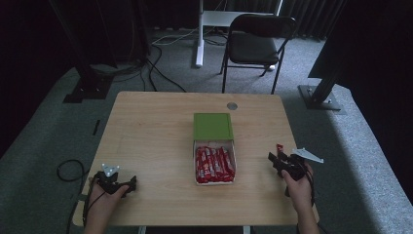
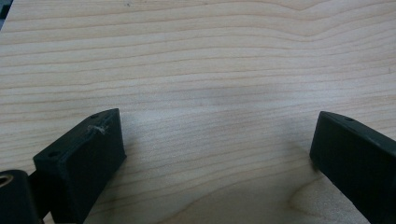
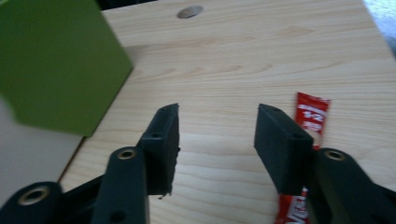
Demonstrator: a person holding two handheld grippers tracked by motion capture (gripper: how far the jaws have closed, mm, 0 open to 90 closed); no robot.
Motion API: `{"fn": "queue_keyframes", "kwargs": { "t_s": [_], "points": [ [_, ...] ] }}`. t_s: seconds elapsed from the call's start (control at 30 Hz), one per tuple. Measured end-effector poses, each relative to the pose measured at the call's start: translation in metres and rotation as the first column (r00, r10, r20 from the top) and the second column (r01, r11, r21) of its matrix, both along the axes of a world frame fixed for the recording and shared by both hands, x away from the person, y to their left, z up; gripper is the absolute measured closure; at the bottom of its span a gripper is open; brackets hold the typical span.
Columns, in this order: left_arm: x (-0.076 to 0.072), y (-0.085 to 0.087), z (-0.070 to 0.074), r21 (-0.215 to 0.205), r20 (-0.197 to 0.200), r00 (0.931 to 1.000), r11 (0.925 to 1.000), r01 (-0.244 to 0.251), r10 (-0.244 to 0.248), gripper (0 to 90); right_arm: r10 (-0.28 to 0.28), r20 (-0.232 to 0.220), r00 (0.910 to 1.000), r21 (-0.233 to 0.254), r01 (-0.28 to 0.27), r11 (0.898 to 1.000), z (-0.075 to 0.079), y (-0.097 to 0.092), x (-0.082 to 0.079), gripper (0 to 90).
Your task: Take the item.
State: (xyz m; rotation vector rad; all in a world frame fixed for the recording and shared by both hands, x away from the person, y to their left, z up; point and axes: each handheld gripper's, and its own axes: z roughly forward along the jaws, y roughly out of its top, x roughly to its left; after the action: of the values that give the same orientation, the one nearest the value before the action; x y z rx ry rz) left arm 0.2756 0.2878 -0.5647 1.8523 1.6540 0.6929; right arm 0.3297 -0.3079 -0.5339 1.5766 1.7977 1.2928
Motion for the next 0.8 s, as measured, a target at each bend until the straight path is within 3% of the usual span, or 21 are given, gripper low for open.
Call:
{"fn": "queue_keyframes", "kwargs": {
  "t_s": [0.13, 0.23, 0.3, 0.43, 0.53, 0.6, 0.63, 0.8],
  "points": [
    [0.0, 0.0, 0.0, 0.0, 0.0, 1.0, 1.0, 0.0, 0.0, 3.6, 0.08, 0.0, 0.9968, -0.003, -0.08, 0.997, -0.001, 0.007, -0.002, 39.2],
    [0.0, 0.0, 0.0, -0.001, 0.0, 1.0, 1.0, 0.0, 0.0, 3.6, 0.156, -0.004, 0.9877, -0.031, -0.156, 0.987, -0.002, 0.015, -0.004, 34.2],
    [0.0, 0.0, 0.0, 0.0, 0.0, 1.0, 1.0, 0.0, 0.0, 3.6, 0.216, 0.013, 0.9763, -0.052, -0.215, 0.975, -0.004, 0.02, -0.005, 30.0],
    [0.0, 0.0, 0.0, 0.0, 0.0, 1.0, 1.0, 0.0, 0.0, 3.6, 0.259, 0.018, 0.9656, -0.052, -0.258, 0.965, -0.006, 0.026, -0.008, 31.5],
    [0.0, 0.0, 0.0, 0.0, 0.0, 1.0, 1.0, 0.0, 0.0, 3.6, 0.331, 0.005, 0.9435, -0.07, -0.33, 0.941, -0.01, 0.031, -0.011, 26.8],
    [0.0, 0.0, 0.0, 0.0, 0.0, 1.0, 1.0, 0.0, 0.0, 3.6, 0.391, -0.002, 0.9204, -0.089, -0.39, 0.917, -0.013, 0.034, -0.014, 23.2],
    [0.0, 0.0, 0.0, -0.001, 0.0, 1.0, 1.0, 0.0, 0.0, 3.6, 0.418, -0.022, 0.908, -0.124, -0.418, 0.9, -0.015, 0.036, -0.016, 23.0],
    [0.0, 0.0, 0.0, 0.001, -0.001, 1.0, 1.0, 0.001, -0.001, 3.6, 0.431, -0.055, 0.9007, -0.155, -0.434, 0.887, -0.024, 0.043, -0.021, 24.9]
  ]
}}
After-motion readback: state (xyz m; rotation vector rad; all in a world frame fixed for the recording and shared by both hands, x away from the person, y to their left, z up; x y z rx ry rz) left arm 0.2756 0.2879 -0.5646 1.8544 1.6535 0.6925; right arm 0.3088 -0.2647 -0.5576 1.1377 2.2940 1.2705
